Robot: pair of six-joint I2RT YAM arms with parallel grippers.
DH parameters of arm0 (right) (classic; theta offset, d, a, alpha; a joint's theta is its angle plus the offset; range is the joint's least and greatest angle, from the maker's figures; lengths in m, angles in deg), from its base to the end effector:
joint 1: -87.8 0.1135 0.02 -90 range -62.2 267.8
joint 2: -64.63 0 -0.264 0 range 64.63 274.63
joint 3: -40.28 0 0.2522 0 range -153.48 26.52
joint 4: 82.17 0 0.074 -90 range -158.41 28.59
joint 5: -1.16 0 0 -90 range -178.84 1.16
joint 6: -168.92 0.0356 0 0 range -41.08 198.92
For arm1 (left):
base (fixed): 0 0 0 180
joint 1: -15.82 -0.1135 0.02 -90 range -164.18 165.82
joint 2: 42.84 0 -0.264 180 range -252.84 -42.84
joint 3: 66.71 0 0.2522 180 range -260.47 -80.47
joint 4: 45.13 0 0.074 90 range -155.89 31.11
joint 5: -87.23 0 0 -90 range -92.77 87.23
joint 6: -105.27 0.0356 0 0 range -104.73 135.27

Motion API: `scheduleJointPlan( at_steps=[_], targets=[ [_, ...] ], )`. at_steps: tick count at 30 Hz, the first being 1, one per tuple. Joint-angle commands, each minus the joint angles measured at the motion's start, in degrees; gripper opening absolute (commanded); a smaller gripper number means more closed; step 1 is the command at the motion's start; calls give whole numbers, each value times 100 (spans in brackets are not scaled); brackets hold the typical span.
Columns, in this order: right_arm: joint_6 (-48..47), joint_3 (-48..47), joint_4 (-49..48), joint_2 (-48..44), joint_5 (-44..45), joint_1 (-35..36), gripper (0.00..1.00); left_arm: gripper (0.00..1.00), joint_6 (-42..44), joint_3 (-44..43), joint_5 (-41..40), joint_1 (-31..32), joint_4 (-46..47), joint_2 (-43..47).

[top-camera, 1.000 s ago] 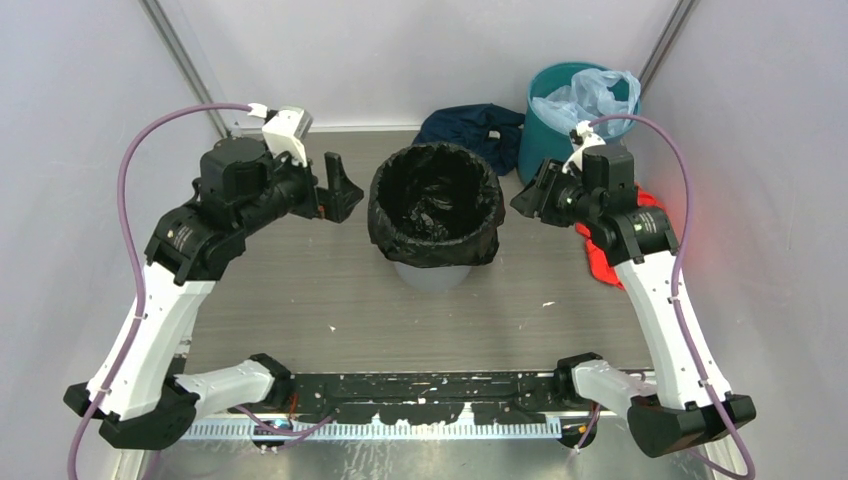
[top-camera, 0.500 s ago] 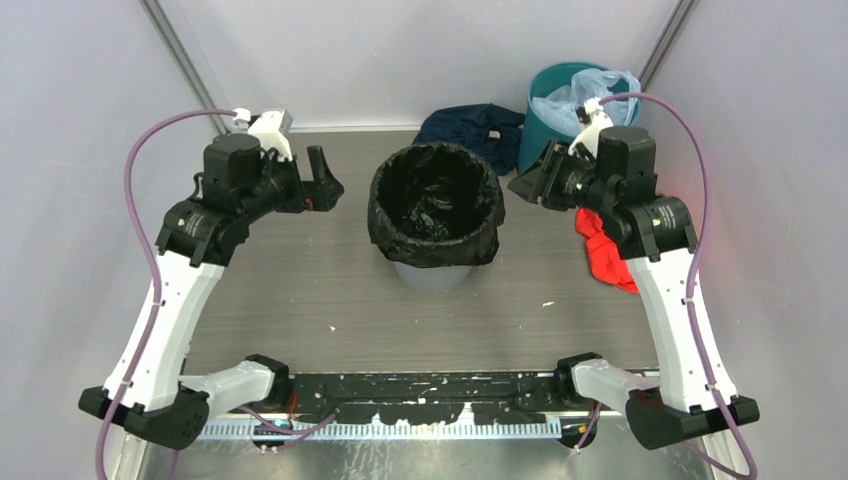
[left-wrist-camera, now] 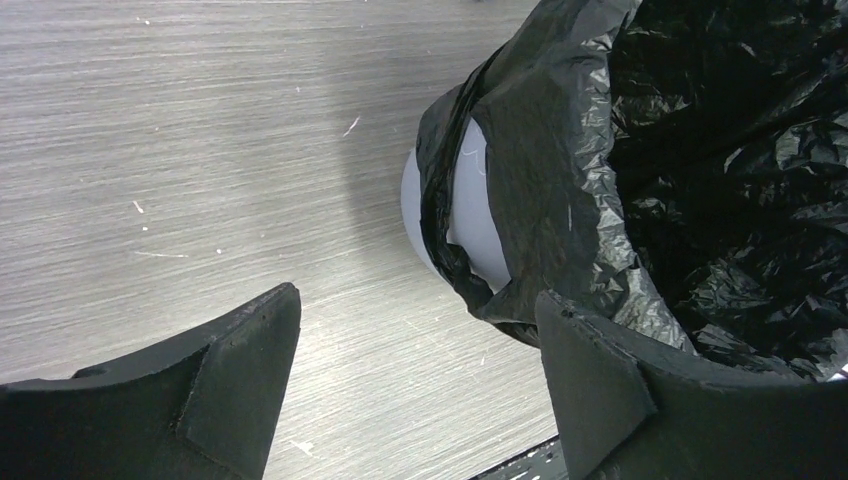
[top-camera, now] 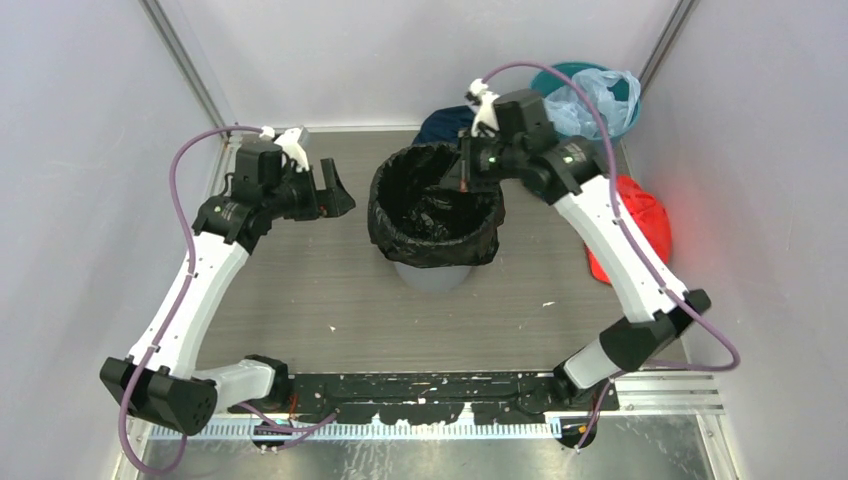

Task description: Put the trash bags into the trash bin

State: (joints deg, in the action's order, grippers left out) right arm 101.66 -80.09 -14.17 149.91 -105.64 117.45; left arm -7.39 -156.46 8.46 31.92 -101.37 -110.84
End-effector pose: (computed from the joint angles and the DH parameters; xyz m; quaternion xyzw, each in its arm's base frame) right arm 0.2516 0.1551 0.4629 -0.1220 0.8632 0.3238 0.3675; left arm 0.2336 -0.0746 0.3901 -0.0049 0.8819 -0.2355 0.4085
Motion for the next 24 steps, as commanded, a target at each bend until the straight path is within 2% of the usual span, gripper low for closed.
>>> scheduleJointPlan(
  at_steps=[1, 10, 12, 14, 16, 20, 24],
  targets=[
    [-276, -42, 144, 342, 423, 390, 1, 87, -79, 166, 268, -101, 507, 113],
    [-505, 487, 95, 902, 1116, 828, 1, 85, -164, 584, 401, -142, 704, 134],
    [-508, 594, 87, 837, 1244, 858, 9, 85, -169, 626, 421, -142, 736, 130],
    [-515, 627, 121, 732, 1398, 869, 25, 85, -163, 639, 436, -142, 734, 121],
    [-516, 596, 132, 566, 1558, 879, 33, 85, -160, 637, 454, -142, 730, 138],
    [-493, 496, 31, 142, 1995, 879, 42, 84, -173, 589, 491, -142, 714, 205],
    [-442, 368, 83, -170, 2228, 877, 48, 84, -232, 255, 873, -142, 663, 263]
  ],
)
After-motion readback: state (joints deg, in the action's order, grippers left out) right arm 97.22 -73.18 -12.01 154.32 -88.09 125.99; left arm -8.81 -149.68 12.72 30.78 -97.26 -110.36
